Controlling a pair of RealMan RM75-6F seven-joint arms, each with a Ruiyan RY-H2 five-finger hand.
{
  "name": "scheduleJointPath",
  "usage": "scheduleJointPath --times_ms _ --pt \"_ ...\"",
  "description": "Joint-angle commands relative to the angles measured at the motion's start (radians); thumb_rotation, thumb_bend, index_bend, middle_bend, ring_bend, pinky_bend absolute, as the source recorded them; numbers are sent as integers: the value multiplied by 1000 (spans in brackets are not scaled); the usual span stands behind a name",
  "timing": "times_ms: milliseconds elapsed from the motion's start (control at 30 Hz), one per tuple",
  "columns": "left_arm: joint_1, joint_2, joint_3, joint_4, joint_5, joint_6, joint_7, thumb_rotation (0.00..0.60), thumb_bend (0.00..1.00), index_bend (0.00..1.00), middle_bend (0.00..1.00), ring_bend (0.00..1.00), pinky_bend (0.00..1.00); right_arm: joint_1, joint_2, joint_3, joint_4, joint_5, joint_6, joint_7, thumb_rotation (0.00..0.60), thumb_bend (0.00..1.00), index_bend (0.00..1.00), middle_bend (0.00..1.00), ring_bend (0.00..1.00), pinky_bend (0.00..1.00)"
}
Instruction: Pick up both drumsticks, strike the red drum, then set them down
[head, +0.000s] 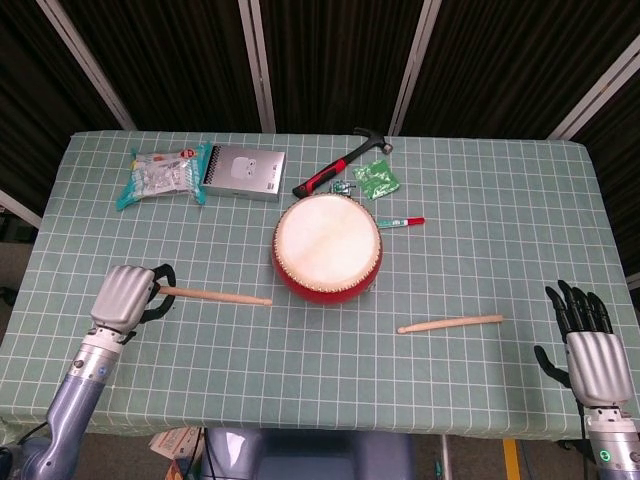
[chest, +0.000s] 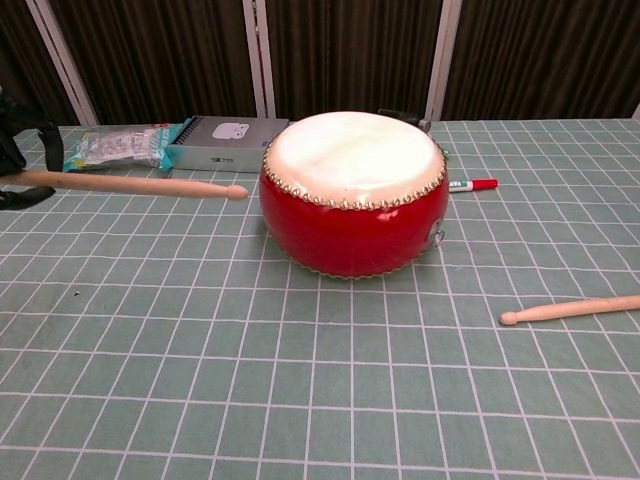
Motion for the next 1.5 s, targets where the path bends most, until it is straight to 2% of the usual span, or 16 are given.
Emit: scheduleJointPath --times_ms 33,67,167,267,367,500,667,967,1500 --pt "28 37 -2 -34 27 35 -43 600 556 762 1000 1000 1000 13 -2 13 -6 4 -5 -11 600 341 21 285 413 494" --pt "34 47 -4 -47 29 43 -51 600 556 762 1000 1000 1000 20 -3 18 -8 7 -13 -16 600 340 56 406 549 629" --pt "48 73 -12 -88 33 60 -67 600 556 762 1000 1000 1000 54 -5 36 -9 19 -53 -43 600 341 196 712 851 873" --pt "56 91 -21 -117 39 75 -70 600 556 762 1000 1000 1000 92 -7 56 -22 54 -112 -95 600 341 282 860 974 954" --pt "59 101 -30 -133 31 77 -71 600 556 762 1000 1000 1000 127 -16 68 -31 84 -165 -154 600 341 340 945 1000 979" --pt "59 106 -39 -142 16 72 -68 600 556 762 1000 1000 1000 172 -34 72 -43 120 -241 -227 600 340 374 970 1000 988" --pt "57 103 -44 -137 2 61 -61 600 556 762 1000 1000 1000 219 -100 67 -36 172 -314 -316 600 340 390 977 1000 988" --pt "58 96 -47 -124 -6 50 -58 600 556 762 1000 1000 1000 253 -226 36 37 232 -356 -437 600 341 390 980 1000 989" --pt "68 104 -47 -121 12 49 -68 600 556 762 1000 1000 1000 292 -322 50 183 337 -399 -470 600 340 448 980 1000 989"
